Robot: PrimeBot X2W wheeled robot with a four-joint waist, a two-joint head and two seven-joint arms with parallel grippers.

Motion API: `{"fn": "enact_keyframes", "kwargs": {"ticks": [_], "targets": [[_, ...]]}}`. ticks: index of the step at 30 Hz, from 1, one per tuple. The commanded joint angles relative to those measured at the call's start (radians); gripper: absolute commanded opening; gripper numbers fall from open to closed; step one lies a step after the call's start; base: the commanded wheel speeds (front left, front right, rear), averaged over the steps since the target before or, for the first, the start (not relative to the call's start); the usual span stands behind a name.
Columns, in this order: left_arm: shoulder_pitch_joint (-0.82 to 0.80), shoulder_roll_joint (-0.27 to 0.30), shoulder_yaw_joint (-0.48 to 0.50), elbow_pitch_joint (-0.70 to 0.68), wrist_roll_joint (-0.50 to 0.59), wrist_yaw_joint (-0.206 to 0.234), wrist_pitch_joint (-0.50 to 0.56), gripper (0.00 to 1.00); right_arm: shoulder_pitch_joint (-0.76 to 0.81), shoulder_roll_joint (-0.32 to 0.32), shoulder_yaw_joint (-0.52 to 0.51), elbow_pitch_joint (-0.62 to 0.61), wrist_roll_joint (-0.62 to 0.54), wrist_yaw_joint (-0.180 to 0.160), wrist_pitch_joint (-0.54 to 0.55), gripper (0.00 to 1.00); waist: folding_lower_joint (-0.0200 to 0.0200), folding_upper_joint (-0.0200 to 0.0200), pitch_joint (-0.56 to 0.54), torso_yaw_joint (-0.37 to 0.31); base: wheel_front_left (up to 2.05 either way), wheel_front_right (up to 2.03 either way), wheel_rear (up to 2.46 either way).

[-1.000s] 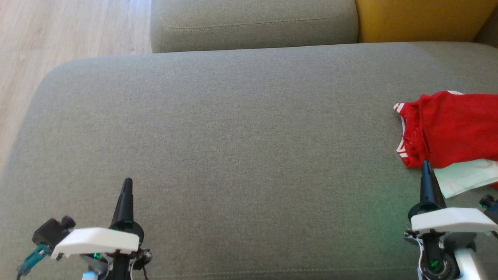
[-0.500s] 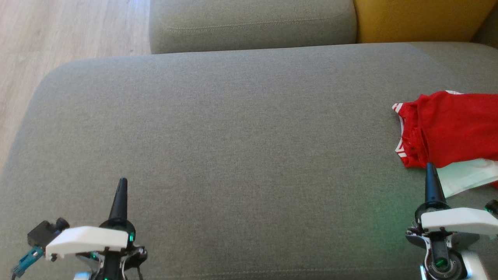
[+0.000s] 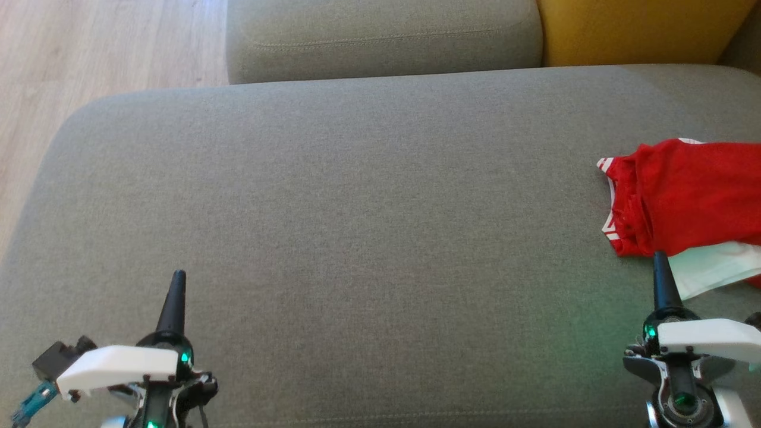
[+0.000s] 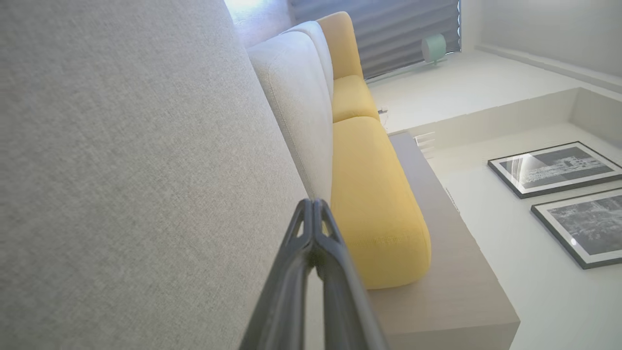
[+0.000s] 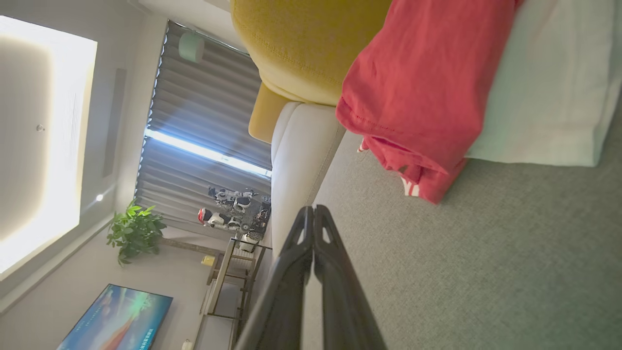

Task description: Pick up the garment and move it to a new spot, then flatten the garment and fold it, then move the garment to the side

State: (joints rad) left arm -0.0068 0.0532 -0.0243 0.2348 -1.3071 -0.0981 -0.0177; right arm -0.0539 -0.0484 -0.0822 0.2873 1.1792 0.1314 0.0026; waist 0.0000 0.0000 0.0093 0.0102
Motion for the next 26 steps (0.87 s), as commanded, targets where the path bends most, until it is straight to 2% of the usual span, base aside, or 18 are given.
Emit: {"fn": "enact_keyframes", "kwargs": {"ticks": [1, 26], "targets": [[-0.063, 0.015, 0.031, -0.024, -0.024, -0.009, 0.009, 0.00, -0.051, -0.007, 0.007, -0.039, 0.032, -0.001, 0.012, 0.00, 0.0000, 0.0000, 0.000, 0.000, 0.00, 0.00, 0.00], [-0.089, 0.014, 0.092, 0.001, -0.239, -0.026, 0.084, 0.00, -0.053, -0.003, -0.021, -0.042, 0.320, -0.001, 0.084, 0.00, 0.0000, 0.0000, -0.005, -0.007, 0.00, 0.00, 0.00]]}}
